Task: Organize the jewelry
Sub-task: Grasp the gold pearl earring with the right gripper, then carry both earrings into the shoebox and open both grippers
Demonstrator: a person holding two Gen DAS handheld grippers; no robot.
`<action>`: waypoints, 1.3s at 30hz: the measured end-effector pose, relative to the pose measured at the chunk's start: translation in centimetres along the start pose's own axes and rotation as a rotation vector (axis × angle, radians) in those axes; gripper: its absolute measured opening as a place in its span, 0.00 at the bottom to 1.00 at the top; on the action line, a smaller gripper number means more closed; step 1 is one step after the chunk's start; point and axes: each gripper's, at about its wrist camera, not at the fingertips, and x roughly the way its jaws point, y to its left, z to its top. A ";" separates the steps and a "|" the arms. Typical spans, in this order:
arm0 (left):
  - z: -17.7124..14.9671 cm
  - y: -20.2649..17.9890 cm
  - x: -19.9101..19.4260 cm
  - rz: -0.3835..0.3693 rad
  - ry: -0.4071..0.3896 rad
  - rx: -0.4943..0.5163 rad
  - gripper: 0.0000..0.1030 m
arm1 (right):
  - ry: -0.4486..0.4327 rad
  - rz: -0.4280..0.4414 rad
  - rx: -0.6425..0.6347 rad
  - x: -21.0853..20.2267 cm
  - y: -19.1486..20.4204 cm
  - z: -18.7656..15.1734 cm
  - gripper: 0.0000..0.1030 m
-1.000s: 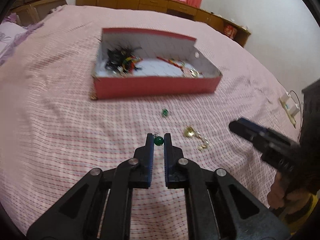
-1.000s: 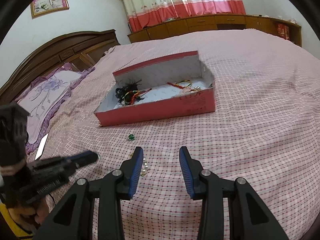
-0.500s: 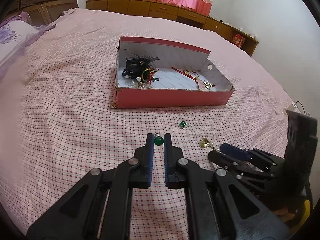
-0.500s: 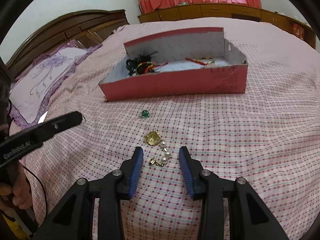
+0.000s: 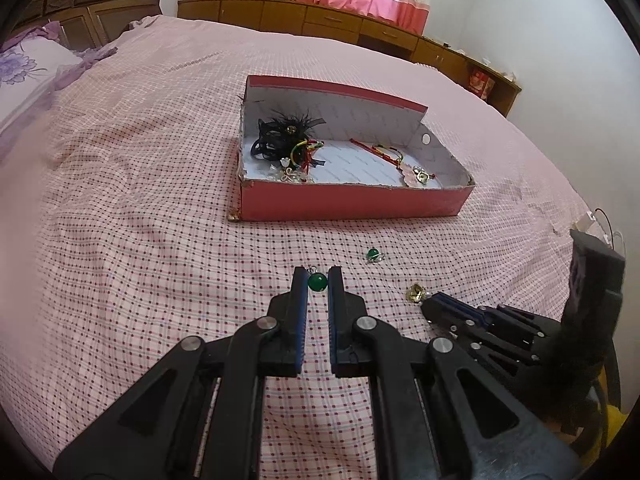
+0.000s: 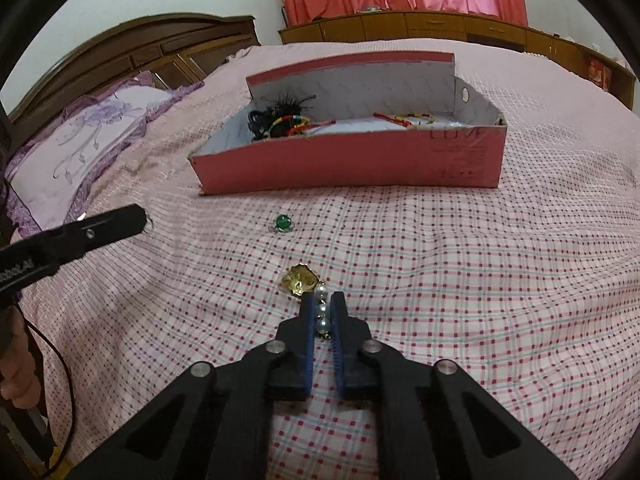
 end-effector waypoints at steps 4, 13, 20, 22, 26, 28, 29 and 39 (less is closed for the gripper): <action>0.2 -0.2 -0.3 -0.001 -0.012 0.007 0.01 | -0.036 0.019 0.009 -1.3 -0.2 0.3 0.09; 1.1 -1.2 -1.2 -0.010 -0.049 0.033 0.01 | -0.127 0.033 0.004 -4.6 0.0 1.7 0.09; 2.6 -2.0 -1.6 -0.019 -0.091 0.058 0.01 | -0.201 0.039 0.001 -6.6 -0.2 3.4 0.09; 3.2 -2.3 -1.6 -0.019 -0.111 0.066 0.01 | -0.221 0.036 -0.002 -7.0 -0.3 4.0 0.09; 4.3 -2.5 -1.4 -0.022 -0.145 0.074 0.01 | -0.259 0.030 -0.003 -7.2 -0.6 5.4 0.09; 4.9 -2.7 -1.1 -0.024 -0.166 0.076 0.01 | -0.276 0.024 0.000 -7.1 -0.8 6.2 0.09; 5.3 -2.7 -0.9 -0.026 -0.178 0.075 0.01 | -0.285 0.023 0.002 -7.0 -1.0 6.7 0.09; 8.1 -2.6 1.6 -0.009 -0.279 0.088 0.01 | -0.348 -0.027 0.012 -5.0 -2.9 10.7 0.09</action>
